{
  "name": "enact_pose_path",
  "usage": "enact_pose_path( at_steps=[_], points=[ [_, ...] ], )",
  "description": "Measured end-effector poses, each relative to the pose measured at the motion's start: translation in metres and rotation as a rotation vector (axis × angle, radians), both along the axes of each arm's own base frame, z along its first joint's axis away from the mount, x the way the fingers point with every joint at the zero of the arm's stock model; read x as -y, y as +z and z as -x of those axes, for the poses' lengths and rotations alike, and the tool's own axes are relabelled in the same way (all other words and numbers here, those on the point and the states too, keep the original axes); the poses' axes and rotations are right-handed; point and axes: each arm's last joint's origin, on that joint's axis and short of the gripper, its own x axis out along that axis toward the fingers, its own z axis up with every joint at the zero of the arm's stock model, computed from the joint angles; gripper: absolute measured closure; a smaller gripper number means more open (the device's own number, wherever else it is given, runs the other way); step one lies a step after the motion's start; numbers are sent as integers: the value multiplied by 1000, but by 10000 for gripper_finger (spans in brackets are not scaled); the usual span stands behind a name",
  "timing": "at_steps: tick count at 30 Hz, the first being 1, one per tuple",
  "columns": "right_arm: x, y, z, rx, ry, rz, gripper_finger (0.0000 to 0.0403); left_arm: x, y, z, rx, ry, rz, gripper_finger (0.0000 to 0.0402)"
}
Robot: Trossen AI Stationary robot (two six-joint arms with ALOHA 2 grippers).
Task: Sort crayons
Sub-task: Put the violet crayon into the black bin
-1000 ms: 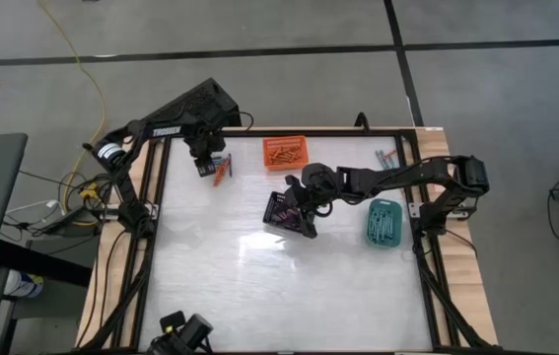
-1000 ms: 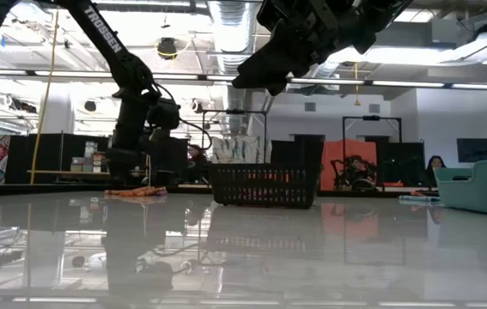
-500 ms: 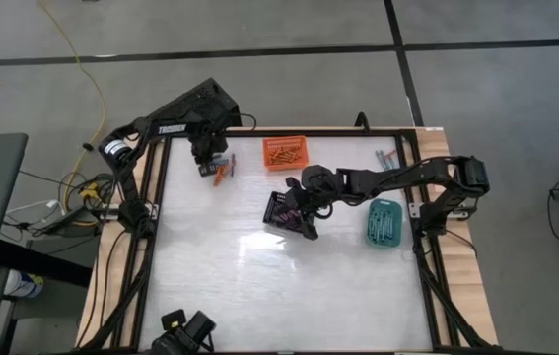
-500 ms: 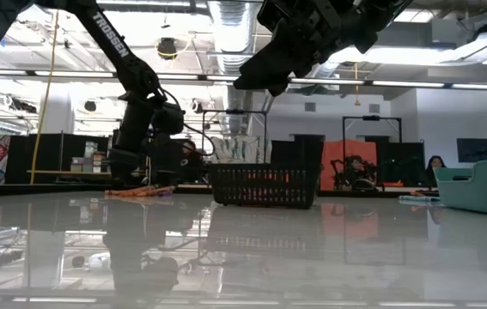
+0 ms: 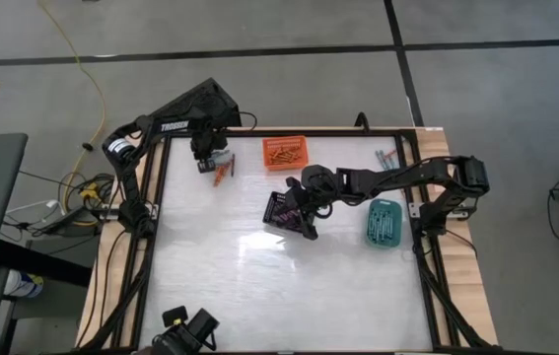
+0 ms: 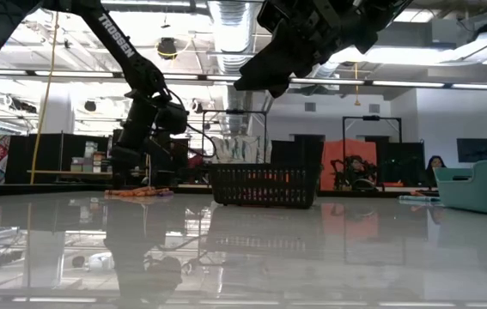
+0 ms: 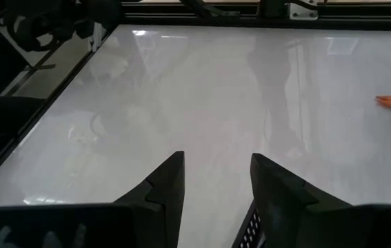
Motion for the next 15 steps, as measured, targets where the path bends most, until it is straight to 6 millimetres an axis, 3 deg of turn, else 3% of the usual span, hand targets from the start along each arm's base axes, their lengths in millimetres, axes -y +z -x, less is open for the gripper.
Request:
enact_pose_path(
  at_steps=[15],
  points=[
    [0, 0, 0, 0, -1, 0, 242, 0, 2, 0, -9, 5, -11, 397]
  ],
)
